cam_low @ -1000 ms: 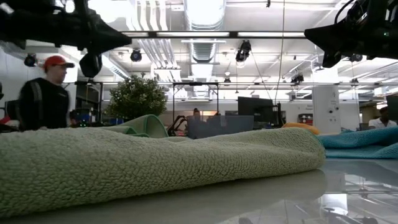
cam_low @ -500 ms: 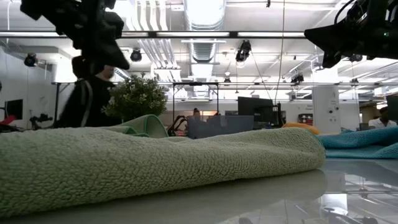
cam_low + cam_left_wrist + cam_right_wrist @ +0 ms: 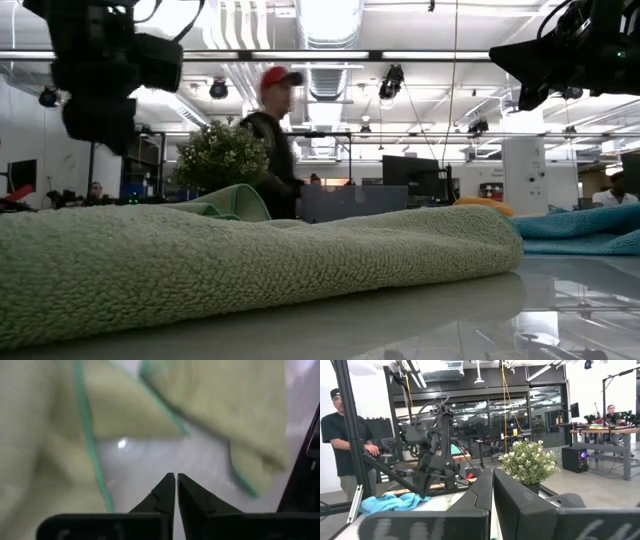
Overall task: Fold microfiber towels
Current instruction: Fold the left green towel
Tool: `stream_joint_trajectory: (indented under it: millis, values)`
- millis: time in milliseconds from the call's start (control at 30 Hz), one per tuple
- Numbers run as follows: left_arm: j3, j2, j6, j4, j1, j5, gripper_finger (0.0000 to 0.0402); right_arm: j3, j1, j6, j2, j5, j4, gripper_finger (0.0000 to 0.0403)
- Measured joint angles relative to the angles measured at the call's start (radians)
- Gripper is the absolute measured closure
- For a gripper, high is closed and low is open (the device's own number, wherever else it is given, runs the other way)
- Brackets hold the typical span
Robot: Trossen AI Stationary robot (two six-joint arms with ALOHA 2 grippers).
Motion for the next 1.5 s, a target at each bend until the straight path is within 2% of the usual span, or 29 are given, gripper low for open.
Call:
stream_joint_trajectory:
  millis: [100,233,367,500,767,867,967,1067,1133,1167,1400,1500]
  values:
    - [-0.001,0.043,0.006,-0.001,-0.037,0.025,0.0354,0.000,0.000,-0.001,0.000,0.000,0.000,0.0393]
    - [0.002,0.094,0.033,-0.048,-0.059,0.023,0.0284,0.000,0.000,-0.016,0.000,0.000,0.000,0.0393]
    - [0.007,0.142,-0.063,-0.144,-0.046,-0.090,0.0221,0.000,0.000,-0.017,0.000,0.001,0.001,0.0393]
    - [0.008,0.208,-0.103,-0.146,-0.047,-0.142,0.0205,0.000,0.000,-0.018,0.000,0.001,0.001,0.0393]
    - [0.037,0.332,-0.105,-0.147,-0.046,-0.226,0.0232,0.000,0.000,-0.017,0.000,0.002,0.000,0.0393]
    - [0.044,0.350,-0.105,-0.147,-0.046,-0.229,0.0251,0.000,0.000,-0.017,0.000,0.002,0.000,0.0393]
    - [0.045,0.360,-0.104,-0.147,-0.047,-0.233,0.0286,0.000,0.000,-0.017,0.000,0.002,0.000,0.0393]
    - [0.044,0.354,-0.094,-0.150,-0.046,-0.234,0.0344,0.000,0.000,-0.024,0.000,0.002,0.000,0.0394]
    - [0.045,0.340,-0.078,-0.149,-0.046,-0.231,0.0384,0.000,0.000,-0.071,0.000,0.002,-0.001,0.0394]
    - [0.048,0.327,-0.075,-0.150,-0.046,-0.230,0.0391,0.000,0.000,-0.101,0.000,0.002,0.000,0.0394]
    - [0.101,0.168,-0.013,-0.157,-0.046,-0.224,0.0400,0.000,0.000,-0.098,0.007,0.001,0.052,0.0394]
    - [0.135,0.085,0.020,-0.154,-0.047,-0.191,0.0401,0.015,0.000,-0.097,0.024,-0.001,0.069,0.0394]
